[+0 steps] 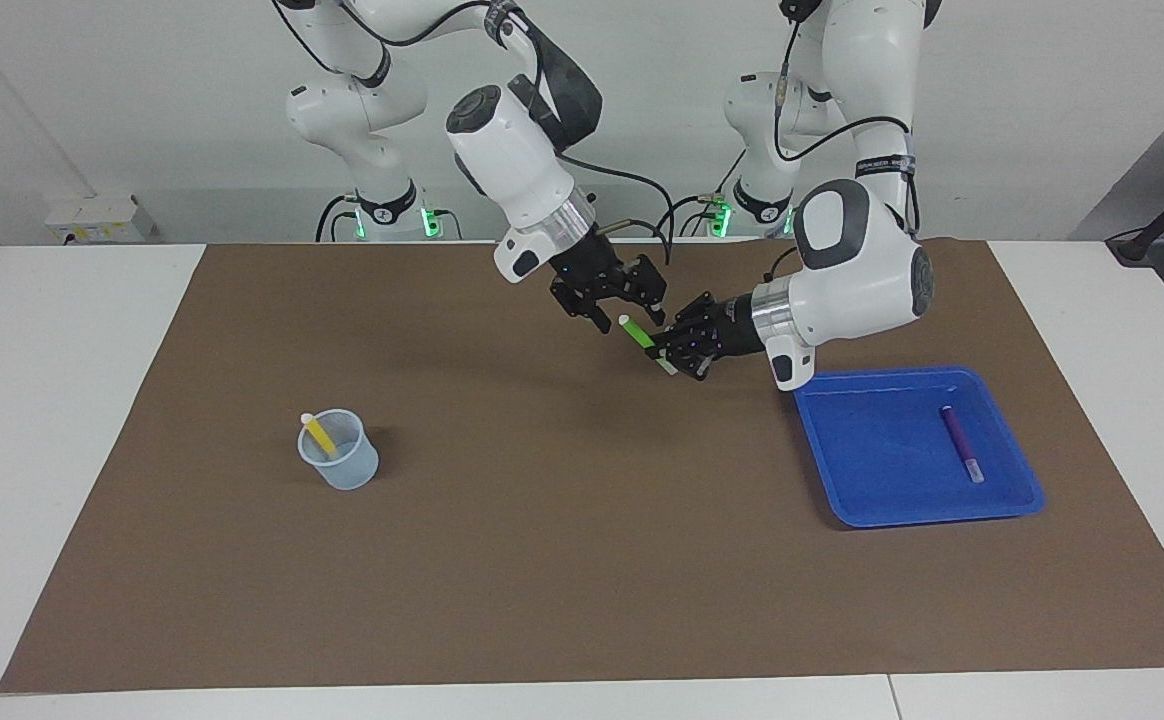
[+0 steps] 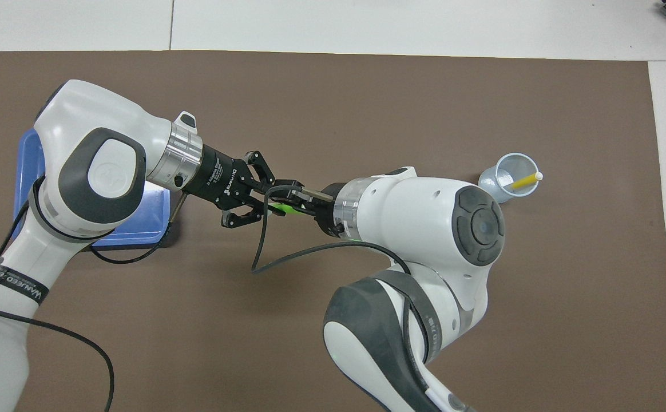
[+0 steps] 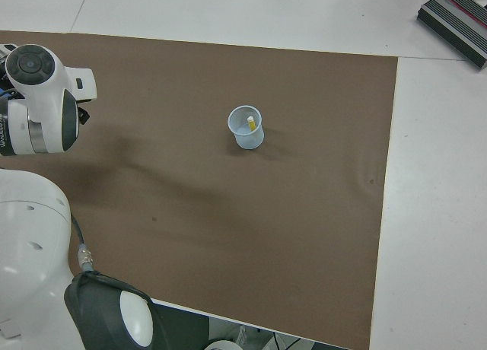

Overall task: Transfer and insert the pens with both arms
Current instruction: 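Close the right gripper on the green pen, open the left gripper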

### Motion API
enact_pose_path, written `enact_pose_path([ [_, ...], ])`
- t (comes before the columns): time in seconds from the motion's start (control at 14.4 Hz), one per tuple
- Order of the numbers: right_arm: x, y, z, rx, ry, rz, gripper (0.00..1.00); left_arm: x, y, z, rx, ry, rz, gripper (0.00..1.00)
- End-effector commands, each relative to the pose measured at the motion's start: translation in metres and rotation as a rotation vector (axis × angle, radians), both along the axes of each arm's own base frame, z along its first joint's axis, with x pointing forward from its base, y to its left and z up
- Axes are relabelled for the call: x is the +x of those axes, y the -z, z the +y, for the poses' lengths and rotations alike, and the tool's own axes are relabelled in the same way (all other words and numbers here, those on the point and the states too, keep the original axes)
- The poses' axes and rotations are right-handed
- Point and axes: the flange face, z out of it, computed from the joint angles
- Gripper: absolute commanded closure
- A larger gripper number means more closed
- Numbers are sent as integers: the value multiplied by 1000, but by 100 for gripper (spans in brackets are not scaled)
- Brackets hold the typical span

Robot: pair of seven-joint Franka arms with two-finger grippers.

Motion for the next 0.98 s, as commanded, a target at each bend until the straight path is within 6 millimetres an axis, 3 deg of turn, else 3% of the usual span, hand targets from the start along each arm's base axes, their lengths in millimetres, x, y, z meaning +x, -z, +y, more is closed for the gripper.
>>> enact_pose_path([
  [0.0,0,5,-1,11,4,4,45,-8,-6,-8,-6,-34,5,100],
  [0.14,2,6,-3,10,7,6,53,-8,-6,-8,-6,-37,5,100],
  [0.7,5,-1,-14,0,2,37,59,-9,-6,-9,-1,-31,3,100],
  [0.91,6,-4,-15,2,3,33,66,-9,-4,-9,1,-31,6,100],
])
